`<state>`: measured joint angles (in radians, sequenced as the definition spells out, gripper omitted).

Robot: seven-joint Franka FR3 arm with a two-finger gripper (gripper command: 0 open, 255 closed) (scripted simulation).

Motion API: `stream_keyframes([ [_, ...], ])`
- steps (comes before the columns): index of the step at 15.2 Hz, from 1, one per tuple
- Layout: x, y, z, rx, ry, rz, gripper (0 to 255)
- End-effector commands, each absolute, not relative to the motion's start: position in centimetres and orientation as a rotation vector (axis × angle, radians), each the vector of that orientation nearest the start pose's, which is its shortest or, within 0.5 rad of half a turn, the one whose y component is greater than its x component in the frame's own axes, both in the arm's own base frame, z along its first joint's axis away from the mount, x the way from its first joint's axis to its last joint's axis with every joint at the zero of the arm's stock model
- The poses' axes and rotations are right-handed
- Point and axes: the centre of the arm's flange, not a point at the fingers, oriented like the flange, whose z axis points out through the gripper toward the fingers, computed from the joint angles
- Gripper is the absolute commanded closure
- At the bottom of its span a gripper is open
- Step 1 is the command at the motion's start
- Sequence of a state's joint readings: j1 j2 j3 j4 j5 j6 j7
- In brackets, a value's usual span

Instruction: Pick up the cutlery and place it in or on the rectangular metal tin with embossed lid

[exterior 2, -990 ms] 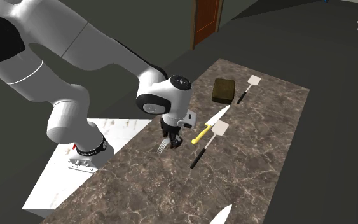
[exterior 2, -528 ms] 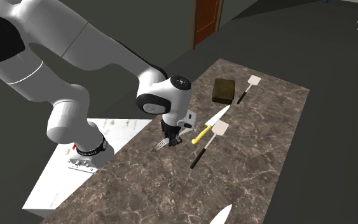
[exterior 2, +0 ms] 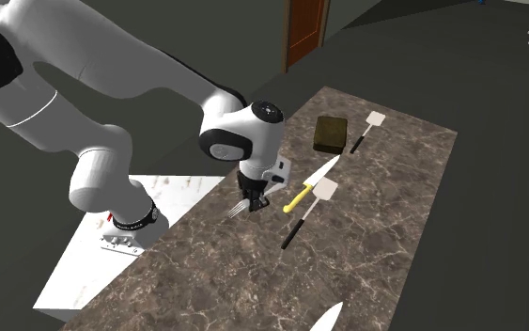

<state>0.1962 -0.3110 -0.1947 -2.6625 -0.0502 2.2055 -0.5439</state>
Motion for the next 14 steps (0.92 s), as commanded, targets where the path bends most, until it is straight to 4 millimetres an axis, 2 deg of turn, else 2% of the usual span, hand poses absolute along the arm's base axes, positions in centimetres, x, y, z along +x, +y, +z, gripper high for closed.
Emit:
stream_keyframes([
  [1,38.4,0.3,33.7,-2.941,-0.896,0.216,255],
  [14,38.4,0.3,40.6,-2.941,-0.896,0.216,255],
])
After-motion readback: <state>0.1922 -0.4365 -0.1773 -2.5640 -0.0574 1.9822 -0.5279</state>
